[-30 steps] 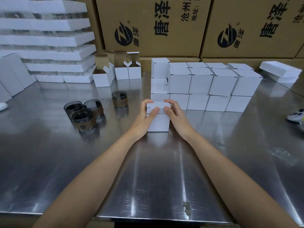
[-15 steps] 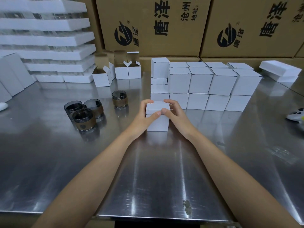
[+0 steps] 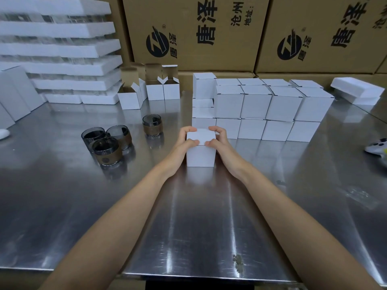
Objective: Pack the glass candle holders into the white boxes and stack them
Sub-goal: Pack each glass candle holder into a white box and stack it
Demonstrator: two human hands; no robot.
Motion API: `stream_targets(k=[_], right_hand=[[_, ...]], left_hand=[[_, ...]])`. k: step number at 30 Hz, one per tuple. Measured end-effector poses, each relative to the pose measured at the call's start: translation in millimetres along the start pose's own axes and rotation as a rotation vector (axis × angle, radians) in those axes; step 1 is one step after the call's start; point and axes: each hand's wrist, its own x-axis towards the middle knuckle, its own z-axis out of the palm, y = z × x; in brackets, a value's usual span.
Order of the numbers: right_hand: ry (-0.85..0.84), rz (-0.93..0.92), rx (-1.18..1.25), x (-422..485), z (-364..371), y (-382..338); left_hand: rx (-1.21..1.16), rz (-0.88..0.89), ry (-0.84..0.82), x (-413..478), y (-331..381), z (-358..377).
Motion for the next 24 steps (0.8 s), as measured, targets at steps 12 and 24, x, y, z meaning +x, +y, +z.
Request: stream_targets(k=[12, 24], right_hand=[[0.124, -0.006, 0.075, 1, 14, -6], [0.505, -0.216, -0.037, 20, 11, 9]], left_hand=[[0.12, -0.027, -0.082, -4, 1, -3], [-0.017, 0.41, 0.383, 26, 39, -19]])
